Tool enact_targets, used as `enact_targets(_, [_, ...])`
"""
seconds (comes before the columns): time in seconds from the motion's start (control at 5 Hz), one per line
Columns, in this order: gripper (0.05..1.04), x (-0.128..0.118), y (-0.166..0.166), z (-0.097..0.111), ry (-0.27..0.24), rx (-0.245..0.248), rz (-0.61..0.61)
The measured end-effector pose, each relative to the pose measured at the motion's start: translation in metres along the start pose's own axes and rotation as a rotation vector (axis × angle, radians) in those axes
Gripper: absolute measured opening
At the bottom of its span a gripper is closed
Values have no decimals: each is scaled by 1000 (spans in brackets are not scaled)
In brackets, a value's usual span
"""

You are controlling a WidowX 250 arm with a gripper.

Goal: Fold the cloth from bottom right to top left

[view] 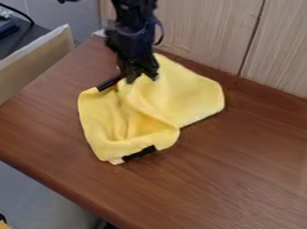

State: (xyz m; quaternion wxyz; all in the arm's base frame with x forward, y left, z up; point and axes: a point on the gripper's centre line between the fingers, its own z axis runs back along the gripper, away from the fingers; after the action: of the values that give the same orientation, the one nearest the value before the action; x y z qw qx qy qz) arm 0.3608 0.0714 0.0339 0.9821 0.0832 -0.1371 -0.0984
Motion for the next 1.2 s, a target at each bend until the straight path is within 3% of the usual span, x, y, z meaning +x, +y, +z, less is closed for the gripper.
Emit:
enact_targets(0.4, [74,-28,11,-35,122,9,30])
enact_targets(0.6, [211,-32,14,-33,152,29,39])
enact_targets(1.2, [995,-28,16,-25,130,31,39])
